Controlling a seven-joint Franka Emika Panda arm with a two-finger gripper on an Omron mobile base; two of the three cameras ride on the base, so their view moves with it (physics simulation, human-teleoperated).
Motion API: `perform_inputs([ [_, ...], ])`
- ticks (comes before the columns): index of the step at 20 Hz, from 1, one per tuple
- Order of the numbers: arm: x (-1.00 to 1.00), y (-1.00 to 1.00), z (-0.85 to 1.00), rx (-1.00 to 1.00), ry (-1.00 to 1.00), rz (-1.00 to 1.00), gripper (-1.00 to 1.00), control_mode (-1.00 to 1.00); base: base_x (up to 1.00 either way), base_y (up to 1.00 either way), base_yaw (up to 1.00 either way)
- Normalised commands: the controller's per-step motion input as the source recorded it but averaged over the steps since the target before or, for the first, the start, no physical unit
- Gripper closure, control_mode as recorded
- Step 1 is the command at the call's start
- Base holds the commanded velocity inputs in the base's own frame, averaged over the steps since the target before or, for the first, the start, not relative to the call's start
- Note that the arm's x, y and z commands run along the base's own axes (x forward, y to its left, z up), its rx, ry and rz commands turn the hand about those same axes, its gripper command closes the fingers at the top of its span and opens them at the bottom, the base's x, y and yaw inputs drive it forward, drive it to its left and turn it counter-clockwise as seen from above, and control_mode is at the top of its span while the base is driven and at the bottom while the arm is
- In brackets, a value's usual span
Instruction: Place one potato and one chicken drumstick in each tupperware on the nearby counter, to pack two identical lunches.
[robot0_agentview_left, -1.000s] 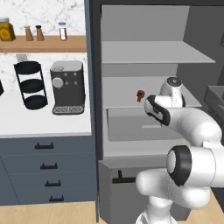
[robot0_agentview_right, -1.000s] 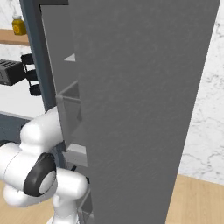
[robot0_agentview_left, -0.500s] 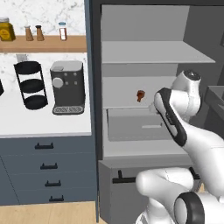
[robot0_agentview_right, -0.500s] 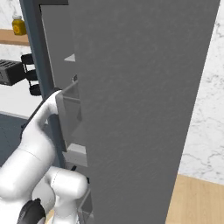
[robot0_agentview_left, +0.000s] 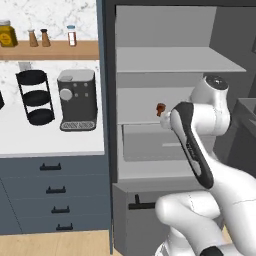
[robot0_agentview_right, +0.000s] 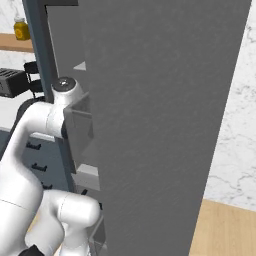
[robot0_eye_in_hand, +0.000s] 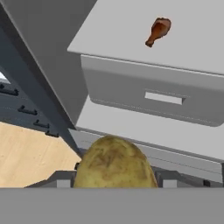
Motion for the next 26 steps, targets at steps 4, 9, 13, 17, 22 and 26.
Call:
perform_inputs([
  [4, -0.24, 0.37, 0.21, -0.10, 0.00, -0.05, 1.00, -1.00, 0.00, 0.00, 0.00],
  [9, -0.41, 0.04, 0.05, -0.01, -0.04, -0.06, 1.00, 1.00, -0.08, 0.00, -0.02],
  [13, 0.00, 0.00, 0.00, 0.00, 0.00, 0.00, 1.00, 1.00, -0.51, 0.00, -0.10],
  [17, 0.00, 0.00, 0.00, 0.00, 0.00, 0.00, 1.00, 1.00, -0.22, 0.06, -0.13],
  [22, 0.00, 0.00, 0.00, 0.00, 0.00, 0.00, 1.00, 1.00, 0.20, 0.67, -0.04],
  [26, 0.00, 0.00, 0.00, 0.00, 0.00, 0.00, 1.00, 1.00, 0.32, 1.00, -0.01],
])
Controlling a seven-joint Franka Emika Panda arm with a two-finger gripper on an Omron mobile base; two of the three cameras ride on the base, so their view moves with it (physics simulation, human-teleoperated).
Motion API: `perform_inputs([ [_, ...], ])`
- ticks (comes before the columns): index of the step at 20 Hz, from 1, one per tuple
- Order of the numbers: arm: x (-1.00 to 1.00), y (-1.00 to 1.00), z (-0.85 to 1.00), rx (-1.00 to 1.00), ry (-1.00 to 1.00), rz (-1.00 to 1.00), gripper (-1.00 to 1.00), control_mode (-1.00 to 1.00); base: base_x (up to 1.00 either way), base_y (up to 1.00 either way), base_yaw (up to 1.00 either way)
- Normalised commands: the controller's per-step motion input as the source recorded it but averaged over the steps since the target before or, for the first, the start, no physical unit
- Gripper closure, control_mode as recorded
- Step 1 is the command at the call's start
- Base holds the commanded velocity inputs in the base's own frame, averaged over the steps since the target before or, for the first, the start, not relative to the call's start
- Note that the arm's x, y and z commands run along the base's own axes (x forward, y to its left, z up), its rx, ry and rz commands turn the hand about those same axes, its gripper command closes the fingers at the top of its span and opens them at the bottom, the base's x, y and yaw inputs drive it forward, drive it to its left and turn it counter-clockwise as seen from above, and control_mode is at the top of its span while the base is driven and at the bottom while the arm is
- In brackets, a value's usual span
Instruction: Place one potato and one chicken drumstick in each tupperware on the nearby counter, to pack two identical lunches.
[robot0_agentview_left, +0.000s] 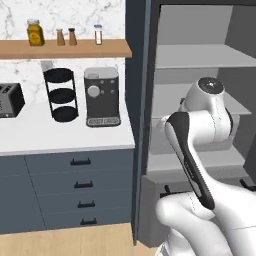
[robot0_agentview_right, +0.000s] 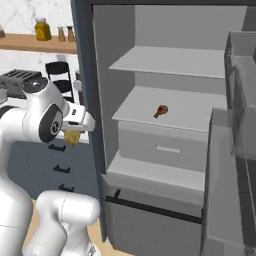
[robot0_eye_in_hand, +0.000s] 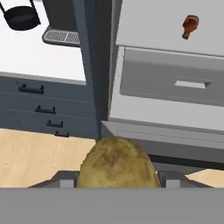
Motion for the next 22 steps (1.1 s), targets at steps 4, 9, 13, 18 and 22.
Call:
perform_inputs([
  [4, 0.00, 0.00, 0.00, 0.00, 0.00, 0.00, 1.00, 1.00, 0.22, 1.00, -0.02],
  [9, 0.00, 0.00, 0.00, 0.00, 0.00, 0.00, 1.00, 1.00, 0.19, 1.00, -0.09],
  [13, 0.00, 0.00, 0.00, 0.00, 0.00, 0.00, 1.00, 1.00, 0.22, 1.00, -0.12],
  [18, 0.00, 0.00, 0.00, 0.00, 0.00, 0.00, 1.00, 1.00, 0.23, 1.00, -0.13],
  [22, 0.00, 0.00, 0.00, 0.00, 0.00, 0.00, 1.00, 1.00, 0.31, 1.00, -0.10],
])
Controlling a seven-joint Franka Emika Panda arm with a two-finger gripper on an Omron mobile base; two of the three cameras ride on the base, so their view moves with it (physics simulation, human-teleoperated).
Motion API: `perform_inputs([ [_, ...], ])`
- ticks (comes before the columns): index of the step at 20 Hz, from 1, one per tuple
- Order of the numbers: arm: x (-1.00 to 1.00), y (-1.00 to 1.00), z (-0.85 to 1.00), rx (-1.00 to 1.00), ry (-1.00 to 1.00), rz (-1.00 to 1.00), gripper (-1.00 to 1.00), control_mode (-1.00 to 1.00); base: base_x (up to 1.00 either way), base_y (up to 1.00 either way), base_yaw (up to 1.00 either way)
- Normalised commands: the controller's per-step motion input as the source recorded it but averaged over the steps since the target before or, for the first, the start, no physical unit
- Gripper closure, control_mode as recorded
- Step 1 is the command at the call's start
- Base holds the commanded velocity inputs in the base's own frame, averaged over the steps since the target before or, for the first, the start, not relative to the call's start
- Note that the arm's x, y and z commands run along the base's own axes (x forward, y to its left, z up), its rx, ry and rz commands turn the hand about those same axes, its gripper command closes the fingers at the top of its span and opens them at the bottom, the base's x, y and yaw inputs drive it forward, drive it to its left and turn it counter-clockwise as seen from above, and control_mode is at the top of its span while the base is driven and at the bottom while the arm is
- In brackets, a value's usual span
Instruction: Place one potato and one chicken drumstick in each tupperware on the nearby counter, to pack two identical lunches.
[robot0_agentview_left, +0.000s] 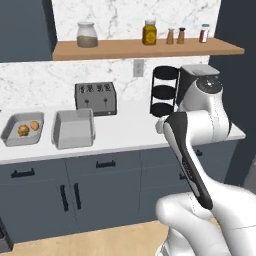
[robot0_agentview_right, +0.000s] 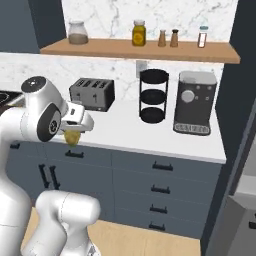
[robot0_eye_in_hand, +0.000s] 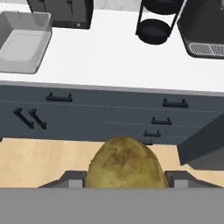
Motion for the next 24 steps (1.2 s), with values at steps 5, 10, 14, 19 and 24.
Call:
perform_inputs([
  [5, 0.00, 0.00, 0.00, 0.00, 0.00, 0.00, 1.00, 1.00, 0.33, 1.00, -0.11],
  [10, 0.00, 0.00, 0.00, 0.00, 0.00, 0.00, 1.00, 1.00, 0.49, 0.92, -0.03],
  [14, 0.00, 0.00, 0.00, 0.00, 0.00, 0.00, 1.00, 1.00, 0.49, 0.38, -0.01],
  [19, 0.00, 0.00, 0.00, 0.00, 0.00, 0.00, 1.00, 1.00, 0.45, 0.09, 0.00],
  [24, 0.69, 0.01, -0.07, -0.05, 0.12, 0.00, 1.00, -1.00, 0.12, 0.01, 0.00],
])
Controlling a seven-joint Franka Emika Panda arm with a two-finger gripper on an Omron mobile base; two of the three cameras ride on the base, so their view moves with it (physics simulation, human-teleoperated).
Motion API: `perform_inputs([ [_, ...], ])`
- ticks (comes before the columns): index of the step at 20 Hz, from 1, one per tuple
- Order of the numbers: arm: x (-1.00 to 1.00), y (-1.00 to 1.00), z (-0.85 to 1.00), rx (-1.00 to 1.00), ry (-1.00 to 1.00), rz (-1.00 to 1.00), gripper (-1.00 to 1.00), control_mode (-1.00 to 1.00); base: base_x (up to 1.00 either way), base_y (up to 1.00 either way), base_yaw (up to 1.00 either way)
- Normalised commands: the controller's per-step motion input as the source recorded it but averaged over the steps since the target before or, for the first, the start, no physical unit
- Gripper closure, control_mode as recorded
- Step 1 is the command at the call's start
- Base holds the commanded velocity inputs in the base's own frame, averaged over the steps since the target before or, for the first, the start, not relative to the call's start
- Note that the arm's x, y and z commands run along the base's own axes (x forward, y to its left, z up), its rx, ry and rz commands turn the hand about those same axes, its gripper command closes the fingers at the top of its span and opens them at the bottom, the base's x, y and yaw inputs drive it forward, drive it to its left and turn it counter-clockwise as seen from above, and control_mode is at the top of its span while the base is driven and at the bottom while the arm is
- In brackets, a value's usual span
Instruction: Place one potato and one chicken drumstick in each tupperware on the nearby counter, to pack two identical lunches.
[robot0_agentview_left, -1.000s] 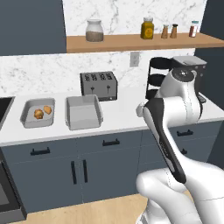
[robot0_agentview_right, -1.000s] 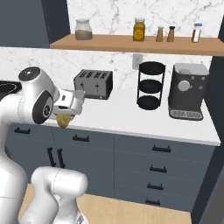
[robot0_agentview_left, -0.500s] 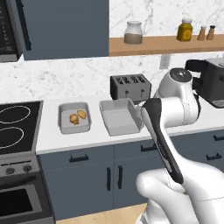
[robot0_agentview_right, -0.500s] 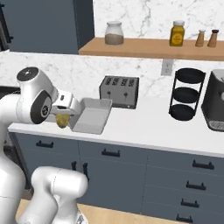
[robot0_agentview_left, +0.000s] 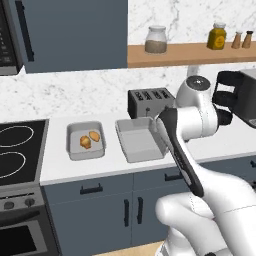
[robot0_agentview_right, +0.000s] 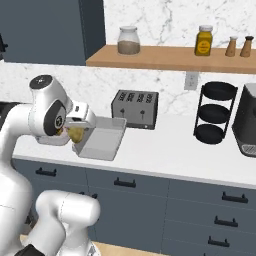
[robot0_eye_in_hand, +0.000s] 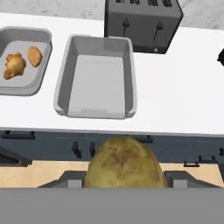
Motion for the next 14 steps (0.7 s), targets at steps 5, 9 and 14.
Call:
perform_inputs([
  [5, 0.89, 0.00, -0.41, 0.00, 0.18, 0.10, 1.00, -1.00, 0.00, 0.00, 0.00],
  [9, 0.98, 0.00, -0.40, -0.03, 0.05, 0.03, 1.00, -1.00, 0.00, 0.00, 0.00],
  [14, 0.90, 0.03, -0.50, -0.07, 0.02, -0.01, 1.00, -1.00, 0.00, 0.00, 0.00],
])
